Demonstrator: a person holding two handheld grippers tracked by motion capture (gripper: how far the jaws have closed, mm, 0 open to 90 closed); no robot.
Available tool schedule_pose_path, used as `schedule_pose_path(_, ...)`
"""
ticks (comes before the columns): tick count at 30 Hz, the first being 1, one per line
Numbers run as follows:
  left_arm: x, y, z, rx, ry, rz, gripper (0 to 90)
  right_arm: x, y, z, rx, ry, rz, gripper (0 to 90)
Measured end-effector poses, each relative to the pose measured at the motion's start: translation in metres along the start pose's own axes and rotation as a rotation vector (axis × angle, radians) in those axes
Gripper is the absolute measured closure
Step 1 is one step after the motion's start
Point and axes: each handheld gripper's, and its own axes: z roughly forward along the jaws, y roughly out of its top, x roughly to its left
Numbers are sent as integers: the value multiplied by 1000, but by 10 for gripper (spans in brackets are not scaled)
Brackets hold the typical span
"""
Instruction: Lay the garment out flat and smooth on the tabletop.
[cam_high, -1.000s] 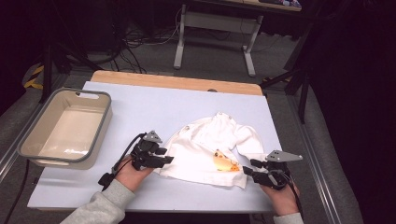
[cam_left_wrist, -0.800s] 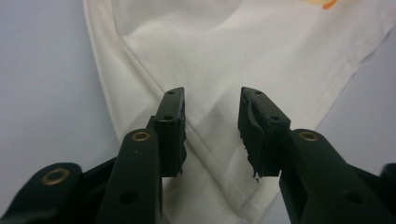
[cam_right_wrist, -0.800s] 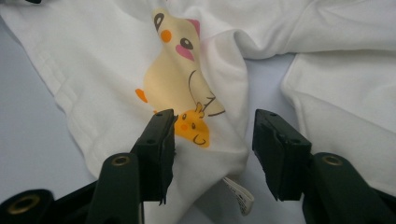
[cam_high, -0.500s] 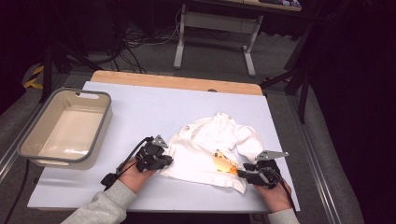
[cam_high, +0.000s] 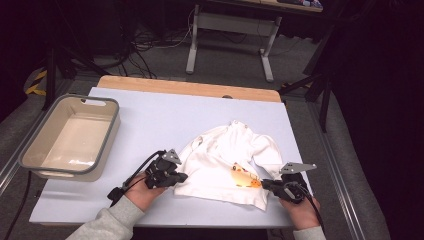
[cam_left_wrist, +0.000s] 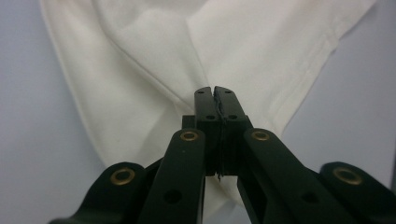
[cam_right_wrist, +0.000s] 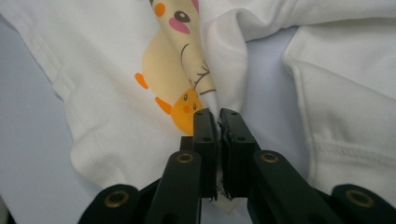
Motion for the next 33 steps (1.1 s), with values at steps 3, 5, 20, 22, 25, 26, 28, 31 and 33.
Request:
schedule_pose_path(3, -9, 0, -1, 1, -31, 27, 895, -2, -4, -4, 10, -1, 6, 857)
schedule_pose_path(5, -15, 1, 1, 7, -51, 49, 893, -5, -11, -9, 24, -7, 22, 853)
schedule_pose_path(20, 23, 4, -22, -109, 82, -71, 678, -8, 0, -16, -101, -33, 37, 521)
schedule_pose_path(22, 31, 7, -22, -118, 103, -90, 636, -10, 4, -16, -115, -47, 40, 506)
schedule_pose_path(25, 42, 14, -20, -125, 129, -115, 543, -17, 13, -16, -134, -67, 47, 499)
schedule_pose_path(26, 42, 14, -20, -125, 129, -115, 537, -17, 13, -16, -134, -67, 47, 499)
schedule_pose_path(28, 46, 19, -19, -124, 139, -116, 521, -23, 20, -15, -136, -84, 51, 498)
schedule_pose_path(31, 51, 27, -16, -126, 157, -112, 513, -27, 24, -13, -135, -94, 47, 500)
schedule_pose_path(33, 54, 32, -14, -119, 161, -113, 506, -33, 29, -10, -128, -109, 48, 500)
